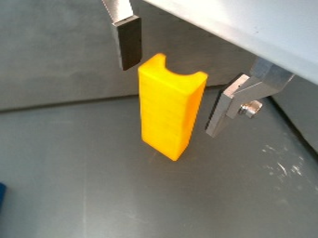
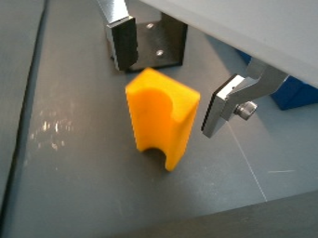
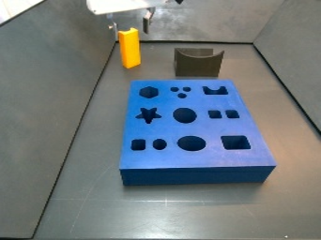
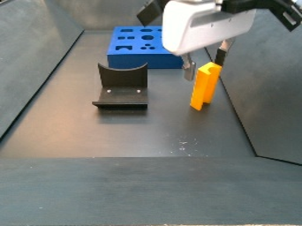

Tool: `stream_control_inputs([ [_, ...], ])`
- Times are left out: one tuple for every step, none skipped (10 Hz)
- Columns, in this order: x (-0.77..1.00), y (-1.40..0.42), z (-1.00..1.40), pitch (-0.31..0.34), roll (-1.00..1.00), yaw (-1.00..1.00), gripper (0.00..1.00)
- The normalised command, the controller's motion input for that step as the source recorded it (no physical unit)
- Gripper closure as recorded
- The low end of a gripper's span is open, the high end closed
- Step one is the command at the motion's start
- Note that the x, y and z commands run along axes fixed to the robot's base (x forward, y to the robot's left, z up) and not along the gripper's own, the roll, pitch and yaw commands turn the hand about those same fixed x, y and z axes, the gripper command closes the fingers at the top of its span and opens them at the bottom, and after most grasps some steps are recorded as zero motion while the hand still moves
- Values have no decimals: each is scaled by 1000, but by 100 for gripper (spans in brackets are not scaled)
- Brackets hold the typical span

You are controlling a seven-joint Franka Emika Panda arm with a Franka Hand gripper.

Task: Pick up the arch object. Move up. Move to above the board. Insert the arch object.
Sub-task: Pick up the arch object.

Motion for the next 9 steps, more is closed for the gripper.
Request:
stream_control_inputs([
  [-57,0,-377,-31,164,323,0],
  [-37,0,-403,-4,166,149,0],
  [-49,0,-343,0,97,114,0],
  [-46,0,-11,0,0,0,0],
  [0,0,0,0,0,0,0],
  [0,0,0,0,0,0,100],
  [0,0,0,0,0,0,100],
  [0,0,0,0,0,0,100],
  [0,0,0,0,0,0,100],
])
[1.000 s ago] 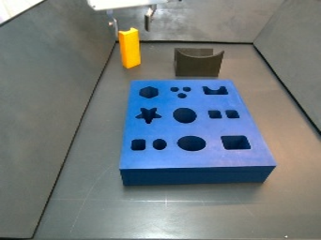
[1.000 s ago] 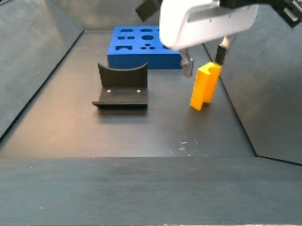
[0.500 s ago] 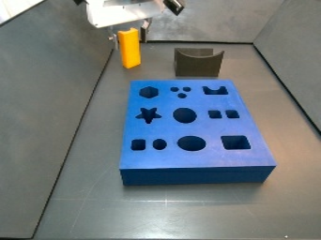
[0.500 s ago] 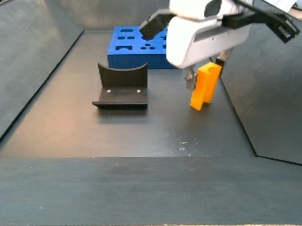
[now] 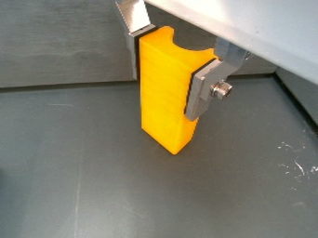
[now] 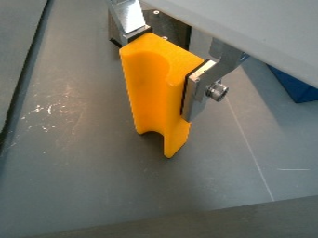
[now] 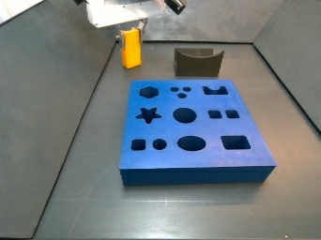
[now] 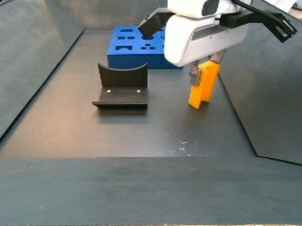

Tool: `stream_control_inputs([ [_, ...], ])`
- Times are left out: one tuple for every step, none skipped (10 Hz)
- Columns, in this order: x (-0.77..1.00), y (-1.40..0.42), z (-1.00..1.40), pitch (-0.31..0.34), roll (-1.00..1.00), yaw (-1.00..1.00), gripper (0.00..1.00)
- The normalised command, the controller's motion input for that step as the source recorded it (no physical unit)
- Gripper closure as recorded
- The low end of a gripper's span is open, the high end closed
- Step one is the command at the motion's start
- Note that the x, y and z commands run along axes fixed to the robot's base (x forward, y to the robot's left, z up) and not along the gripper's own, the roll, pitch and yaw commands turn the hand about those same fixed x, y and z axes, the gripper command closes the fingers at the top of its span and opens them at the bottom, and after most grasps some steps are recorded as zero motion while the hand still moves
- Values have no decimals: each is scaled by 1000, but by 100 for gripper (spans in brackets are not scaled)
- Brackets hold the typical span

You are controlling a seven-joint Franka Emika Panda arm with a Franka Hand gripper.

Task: Pick up the arch object. Move up. Move to above the board. Insert the arch object.
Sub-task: Pick up the arch object, then move up.

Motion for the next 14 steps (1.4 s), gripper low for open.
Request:
stream_control_inputs([
  [0,0,0,0,0,0,100],
  [0,0,0,0,0,0,100],
  [0,0,0,0,0,0,100],
  [0,0,0,0,0,0,100],
  [0,0,0,0,0,0,100],
  [0,0,0,0,0,0,100],
  [0,0,0,0,0,0,100],
  [0,0,833,0,0,0,100],
  [3,48,806,11,6,-12,100],
  [-3,44,727,35,11,-20,100],
  [-4,36,662,38,17,-28,100],
  [-11,28,515,46,30,-29,100],
  [-11,23,395,49,41,-29,100],
  [-12,19,233,57,52,-27,100],
])
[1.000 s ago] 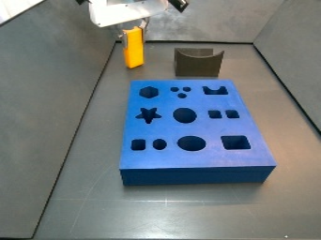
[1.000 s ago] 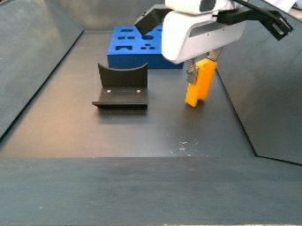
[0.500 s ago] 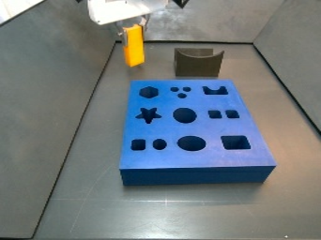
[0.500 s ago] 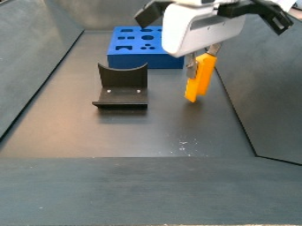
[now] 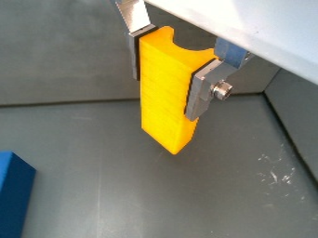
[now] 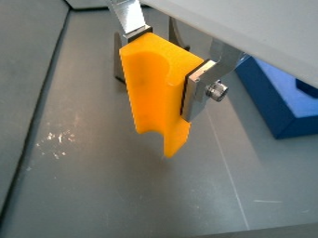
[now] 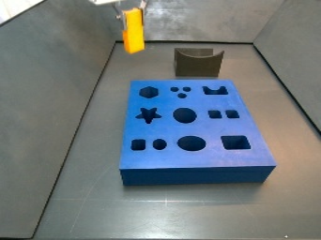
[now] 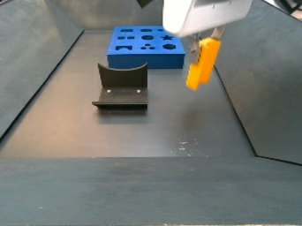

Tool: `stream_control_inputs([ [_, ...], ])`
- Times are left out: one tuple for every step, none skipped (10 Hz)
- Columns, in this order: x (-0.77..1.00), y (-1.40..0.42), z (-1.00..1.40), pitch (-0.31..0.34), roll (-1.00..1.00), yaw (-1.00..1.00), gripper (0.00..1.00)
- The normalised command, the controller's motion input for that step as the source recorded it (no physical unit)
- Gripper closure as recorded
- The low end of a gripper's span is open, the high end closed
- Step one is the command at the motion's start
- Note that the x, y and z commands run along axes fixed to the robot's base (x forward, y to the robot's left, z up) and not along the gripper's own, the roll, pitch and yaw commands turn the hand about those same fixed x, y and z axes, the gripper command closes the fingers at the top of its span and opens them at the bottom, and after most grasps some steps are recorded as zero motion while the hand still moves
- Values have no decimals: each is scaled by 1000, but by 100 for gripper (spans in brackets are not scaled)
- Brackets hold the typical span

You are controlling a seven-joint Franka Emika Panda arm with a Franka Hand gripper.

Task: Pick up the arch object. Move up. Move to above the board. Insert the arch object.
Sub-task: Move to above the board.

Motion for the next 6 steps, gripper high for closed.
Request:
stream_control_inputs([
  [-10,336,1000,71,-135,184,100],
  [-7,351,1000,70,-133,184,100],
  [-7,267,1000,70,-130,122,100],
  [5,163,938,73,-117,52,100],
  [7,117,817,76,-104,21,100],
  [7,92,731,75,-94,4,100],
])
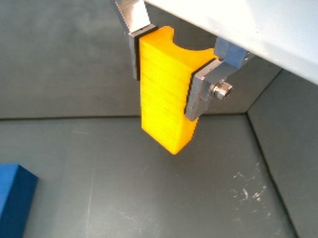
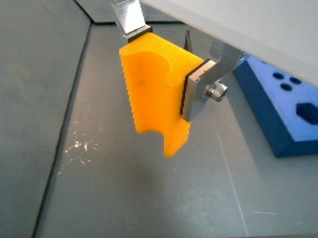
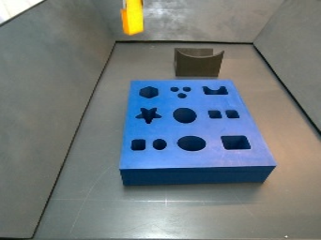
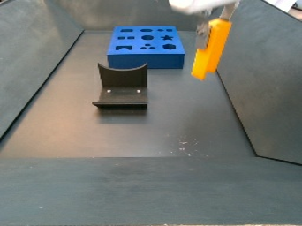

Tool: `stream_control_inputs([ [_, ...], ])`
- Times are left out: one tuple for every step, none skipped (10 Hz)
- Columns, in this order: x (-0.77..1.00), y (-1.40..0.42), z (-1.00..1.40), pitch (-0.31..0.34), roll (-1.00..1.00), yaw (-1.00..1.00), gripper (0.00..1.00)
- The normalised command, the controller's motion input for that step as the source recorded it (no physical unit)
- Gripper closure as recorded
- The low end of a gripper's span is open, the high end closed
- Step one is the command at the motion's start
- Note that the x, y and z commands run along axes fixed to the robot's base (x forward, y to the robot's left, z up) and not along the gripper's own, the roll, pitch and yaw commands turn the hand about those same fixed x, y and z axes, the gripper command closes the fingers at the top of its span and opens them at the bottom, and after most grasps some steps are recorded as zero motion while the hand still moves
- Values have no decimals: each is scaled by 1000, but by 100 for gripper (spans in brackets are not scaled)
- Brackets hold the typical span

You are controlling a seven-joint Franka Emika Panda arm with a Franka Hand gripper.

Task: Pick up the arch object. Move up. Move to above the board. Insert the arch object.
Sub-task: Move to above the board.

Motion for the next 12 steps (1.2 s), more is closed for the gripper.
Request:
stream_control_inputs([
  [5,60,557,72,-74,-18,100],
  [4,45,381,73,-54,-31,100],
  [4,38,248,76,-39,-36,100],
  [257,-1000,478,85,36,-1000,100],
  [259,-1000,443,89,45,-1000,100],
  [263,-1000,455,102,43,-1000,100],
  [266,-1000,459,106,33,-1000,100],
  [265,-1000,458,115,29,-1000,100],
  [267,-1000,464,128,20,-1000,100],
  [271,-1000,467,140,11,-1000,100],
  [283,-1000,466,179,-14,-1000,100],
  [291,-1000,467,231,-31,-998,100],
])
